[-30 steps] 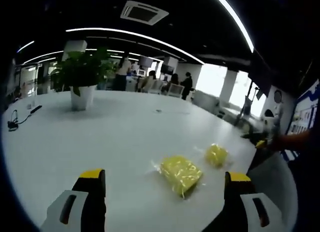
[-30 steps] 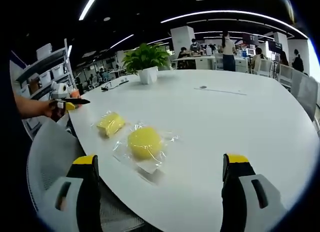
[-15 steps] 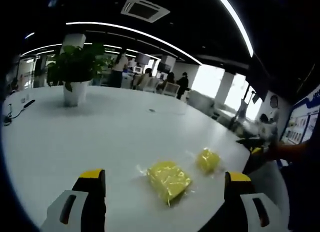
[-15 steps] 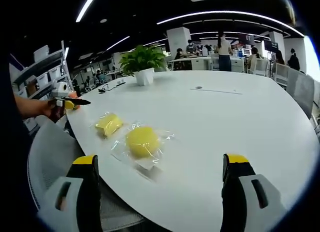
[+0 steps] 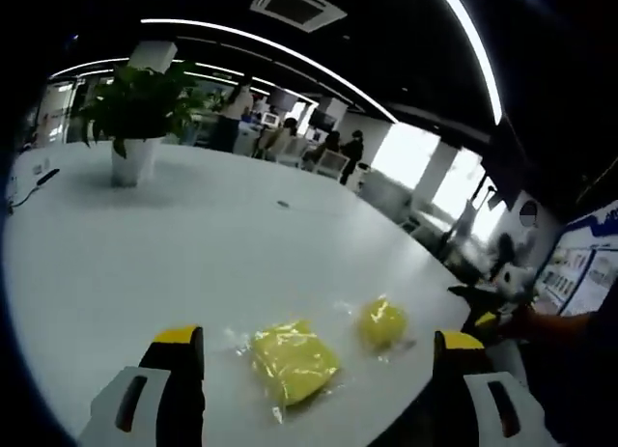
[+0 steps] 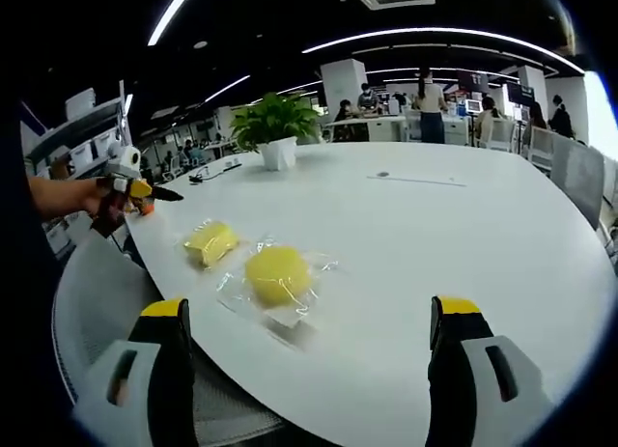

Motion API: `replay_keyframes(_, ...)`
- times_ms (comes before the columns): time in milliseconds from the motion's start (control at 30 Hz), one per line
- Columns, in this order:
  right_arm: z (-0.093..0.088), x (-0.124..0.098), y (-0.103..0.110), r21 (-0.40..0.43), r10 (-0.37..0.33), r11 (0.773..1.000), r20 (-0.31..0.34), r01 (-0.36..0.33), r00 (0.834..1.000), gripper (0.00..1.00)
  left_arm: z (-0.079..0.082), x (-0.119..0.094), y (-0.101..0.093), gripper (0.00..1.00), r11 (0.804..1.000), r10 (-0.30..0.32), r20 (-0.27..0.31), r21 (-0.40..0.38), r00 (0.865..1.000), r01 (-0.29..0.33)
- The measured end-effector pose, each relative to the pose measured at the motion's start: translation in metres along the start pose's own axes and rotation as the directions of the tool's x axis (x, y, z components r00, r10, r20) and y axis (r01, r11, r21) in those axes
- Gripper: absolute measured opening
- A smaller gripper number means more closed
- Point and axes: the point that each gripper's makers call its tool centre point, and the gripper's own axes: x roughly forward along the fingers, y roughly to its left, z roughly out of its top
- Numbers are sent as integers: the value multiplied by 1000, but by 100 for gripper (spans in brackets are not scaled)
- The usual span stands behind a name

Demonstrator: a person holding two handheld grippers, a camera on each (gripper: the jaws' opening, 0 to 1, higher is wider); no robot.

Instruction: Compare the silicone blocks by pressing each to a similar depth, holding the contact briefly, and releasing to observe deformation and rebound differences across the visible hardness samples.

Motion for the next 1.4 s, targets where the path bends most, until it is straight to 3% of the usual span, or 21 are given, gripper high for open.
replay_keyframes(233,-5,-5,0,11,-6,1000,-4,6,1000,96,18,31,-29,96,995,-87,2,-45,996,87)
replay_keyframes(333,-8,-6,0,26,-2,1000,-8,3,1000,96,25,49,-41,99,986,-127,13,-107,992,128)
replay_keyframes(500,-7,-9,1,36,-5,999,1,5,1000,96,18,78,-52,99,976,-159,-34,-159,987,152)
replay_keyframes(767,-7,-6,2,48,-15,999,10,14,1000,96,11,96,-48,98,970,-153,-95,-206,984,131)
replay_keyframes(967,-8,-4,3,36,-21,999,6,21,1000,96,10,102,-50,98,952,-182,-119,-271,976,144)
replay_keyframes(1067,-7,-2,6,28,-13,1000,2,13,1000,96,12,108,-56,100,922,-225,-111,-346,968,175)
replay_keyframes(1267,-6,-3,8,34,-4,999,2,4,1000,96,3,119,-52,100,904,-212,-149,-405,966,136)
replay_keyframes(1400,-6,-6,8,34,-7,999,3,6,1000,96,7,128,-57,100,864,-255,-112,-472,961,174)
